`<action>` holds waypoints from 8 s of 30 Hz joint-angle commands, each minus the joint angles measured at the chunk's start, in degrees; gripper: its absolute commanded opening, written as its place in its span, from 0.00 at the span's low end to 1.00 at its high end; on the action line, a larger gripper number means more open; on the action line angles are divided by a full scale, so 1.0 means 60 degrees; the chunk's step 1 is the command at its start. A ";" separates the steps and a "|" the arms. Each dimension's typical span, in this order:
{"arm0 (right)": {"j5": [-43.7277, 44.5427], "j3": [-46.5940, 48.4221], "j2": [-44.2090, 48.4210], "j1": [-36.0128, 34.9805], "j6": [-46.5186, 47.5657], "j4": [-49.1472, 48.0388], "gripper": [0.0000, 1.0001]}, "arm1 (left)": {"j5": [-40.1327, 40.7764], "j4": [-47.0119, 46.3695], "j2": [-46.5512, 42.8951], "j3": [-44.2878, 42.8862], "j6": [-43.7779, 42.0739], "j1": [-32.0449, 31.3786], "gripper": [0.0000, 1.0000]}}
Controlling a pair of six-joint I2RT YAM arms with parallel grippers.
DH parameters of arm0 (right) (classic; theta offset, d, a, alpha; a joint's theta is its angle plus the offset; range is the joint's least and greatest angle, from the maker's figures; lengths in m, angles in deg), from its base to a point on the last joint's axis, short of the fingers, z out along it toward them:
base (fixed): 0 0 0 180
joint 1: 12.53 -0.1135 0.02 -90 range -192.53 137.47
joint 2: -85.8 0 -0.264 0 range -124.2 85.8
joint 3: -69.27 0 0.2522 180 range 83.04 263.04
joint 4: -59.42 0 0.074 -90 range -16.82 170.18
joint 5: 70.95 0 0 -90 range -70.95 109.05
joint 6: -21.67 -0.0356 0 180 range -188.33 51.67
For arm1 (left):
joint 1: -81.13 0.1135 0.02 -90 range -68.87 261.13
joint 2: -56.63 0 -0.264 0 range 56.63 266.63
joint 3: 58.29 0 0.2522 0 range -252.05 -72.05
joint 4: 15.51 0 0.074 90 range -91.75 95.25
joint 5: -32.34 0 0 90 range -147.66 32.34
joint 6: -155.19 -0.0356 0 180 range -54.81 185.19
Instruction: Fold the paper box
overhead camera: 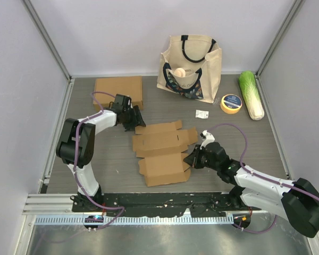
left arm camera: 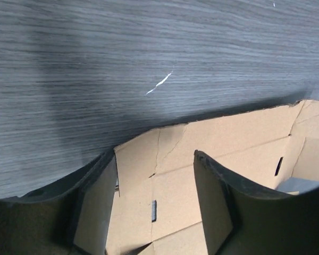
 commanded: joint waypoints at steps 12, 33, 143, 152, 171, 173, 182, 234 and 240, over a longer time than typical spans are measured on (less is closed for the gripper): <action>0.0398 0.1011 0.0162 0.0000 0.0767 0.0938 0.21 | -0.1325 -0.1266 -0.0303 0.0765 0.0453 0.0199 0.05; -0.4327 1.1748 -0.6545 0.1405 0.8577 0.6654 0.84 | -0.4048 -0.0446 -0.3101 0.0238 -0.1819 -0.0328 0.00; -0.0700 1.2043 -0.6928 0.0250 1.0290 0.7504 0.01 | -0.1545 -0.2790 -0.7248 0.3916 0.0921 -0.0210 0.55; -0.0947 1.2072 -0.7148 -0.0029 1.0686 0.7489 0.01 | -0.0667 -0.3318 -0.6076 0.2699 -0.0703 -0.1425 0.56; -0.1417 1.2263 -0.7324 -0.0029 1.0994 0.7855 0.01 | 0.1619 -0.2876 -0.6411 0.2713 -0.1248 -0.1837 0.55; -0.1446 1.2263 -0.7324 -0.0015 1.0994 0.7870 0.01 | 0.1533 -0.2980 -0.6384 0.2787 -0.1364 -0.1837 0.60; -0.1753 1.2365 -0.7251 0.0044 1.0994 0.7855 0.01 | 0.0478 -0.2452 -0.4934 0.1878 -0.1833 -0.1851 0.43; 0.1235 0.8089 -0.5258 0.0337 -0.8809 0.2905 0.60 | 0.5868 -0.5382 -0.6340 0.4354 -0.3533 -0.4708 0.00; 0.1322 0.7824 -0.5405 0.0454 -0.8928 0.2685 0.50 | 0.5912 -0.5661 -0.6340 0.4486 -0.3811 -0.4927 0.00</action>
